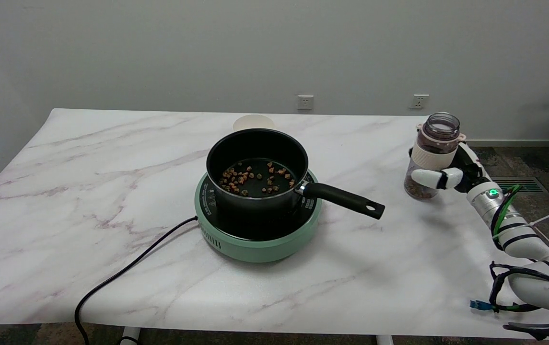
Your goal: Pick up the bottle.
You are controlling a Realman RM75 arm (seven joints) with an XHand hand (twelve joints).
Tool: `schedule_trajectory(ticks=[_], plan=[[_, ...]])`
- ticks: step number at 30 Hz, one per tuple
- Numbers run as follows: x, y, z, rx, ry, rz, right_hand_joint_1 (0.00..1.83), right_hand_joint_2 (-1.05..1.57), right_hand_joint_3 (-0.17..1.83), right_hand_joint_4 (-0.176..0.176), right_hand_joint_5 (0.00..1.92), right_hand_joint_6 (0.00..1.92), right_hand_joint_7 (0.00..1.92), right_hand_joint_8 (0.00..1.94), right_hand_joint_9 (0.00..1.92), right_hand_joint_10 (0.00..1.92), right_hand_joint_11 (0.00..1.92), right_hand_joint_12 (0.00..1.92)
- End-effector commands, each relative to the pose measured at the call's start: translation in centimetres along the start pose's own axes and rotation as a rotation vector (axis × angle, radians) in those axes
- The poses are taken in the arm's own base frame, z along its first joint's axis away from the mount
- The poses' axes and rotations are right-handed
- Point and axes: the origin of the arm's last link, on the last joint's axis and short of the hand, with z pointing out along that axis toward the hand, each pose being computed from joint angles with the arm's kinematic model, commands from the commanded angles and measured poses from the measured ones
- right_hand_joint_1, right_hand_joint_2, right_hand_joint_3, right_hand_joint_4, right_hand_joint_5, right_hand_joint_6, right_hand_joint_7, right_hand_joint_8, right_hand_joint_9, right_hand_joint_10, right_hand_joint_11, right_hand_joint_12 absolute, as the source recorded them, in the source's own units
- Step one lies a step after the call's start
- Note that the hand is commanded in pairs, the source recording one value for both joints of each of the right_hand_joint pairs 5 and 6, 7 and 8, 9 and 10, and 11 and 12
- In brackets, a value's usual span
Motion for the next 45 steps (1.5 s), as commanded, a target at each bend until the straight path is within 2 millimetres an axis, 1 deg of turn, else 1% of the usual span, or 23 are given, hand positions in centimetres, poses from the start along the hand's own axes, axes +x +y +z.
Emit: schedule_trajectory(ticks=[1, 3, 7, 12, 21, 22, 23, 27, 28, 30, 36, 40, 45], plan=[[0.5, 0.3, -0.2, -0.005, 0.022, 0.004, 1.32, -0.06, 0.89, 0.0, 0.71, 0.71, 1.08, 1.08, 0.97, 0.97, 0.75, 0.75], [0.6, 0.3, -0.2, -0.004, 0.025, 0.004, 1.33, 0.01, 0.96, 0.0, 0.81, 0.81, 1.15, 1.15, 1.04, 1.04, 0.82, 0.82], [0.9, 0.3, -0.4, -0.006, 0.033, 0.004, 1.37, 0.13, 1.01, 0.0, 0.89, 0.89, 1.2, 1.2, 1.1, 1.1, 0.84, 0.84], [1.1, 0.4, -0.5, -0.008, 0.041, 0.004, 1.42, 0.28, 1.01, 0.0, 0.96, 0.96, 1.23, 1.23, 1.11, 1.11, 0.87, 0.87], [1.5, -0.2, -0.3, 0.026, 0.055, 0.002, 1.46, 0.33, 1.03, 0.0, 1.05, 1.05, 1.28, 1.28, 1.11, 1.11, 0.89, 0.89], [1.6, -0.4, -0.2, 0.035, 0.055, 0.002, 1.47, 0.36, 1.03, 0.0, 1.12, 1.12, 1.31, 1.31, 1.14, 1.14, 0.91, 0.91], [1.6, -0.5, -0.2, 0.038, 0.054, 0.002, 1.47, 0.44, 1.0, 0.0, 1.27, 1.27, 1.37, 1.37, 1.18, 1.18, 0.97, 0.97], [1.4, -1.5, 0.3, 0.075, 0.041, -0.004, 1.46, 0.53, 0.9, 0.0, 1.4, 1.4, 1.42, 1.42, 1.22, 1.22, 1.02, 1.02], [1.3, -1.9, 0.5, 0.086, 0.035, -0.005, 1.46, 0.59, 0.84, 0.0, 1.5, 1.5, 1.44, 1.44, 1.23, 1.23, 1.04, 1.04], [1.1, -2.6, 1.0, 0.107, 0.025, -0.008, 1.45, 0.64, 0.79, 0.0, 1.6, 1.6, 1.46, 1.46, 1.25, 1.25, 1.06, 1.06], [0.3, -5.3, 2.7, 0.174, -0.018, -0.025, 1.45, 0.72, 0.77, 0.0, 1.65, 1.65, 1.49, 1.49, 1.28, 1.28, 1.11, 1.11], [-0.9, -6.8, 3.7, 0.217, -0.061, -0.035, 1.48, 0.69, 0.86, 0.0, 1.69, 1.69, 1.51, 1.51, 1.29, 1.29, 1.13, 1.13], [-2.4, -8.5, 4.4, 0.252, -0.117, -0.06, 1.49, 0.72, 0.87, 0.0, 1.71, 1.71, 1.52, 1.52, 1.31, 1.31, 1.15, 1.15]])
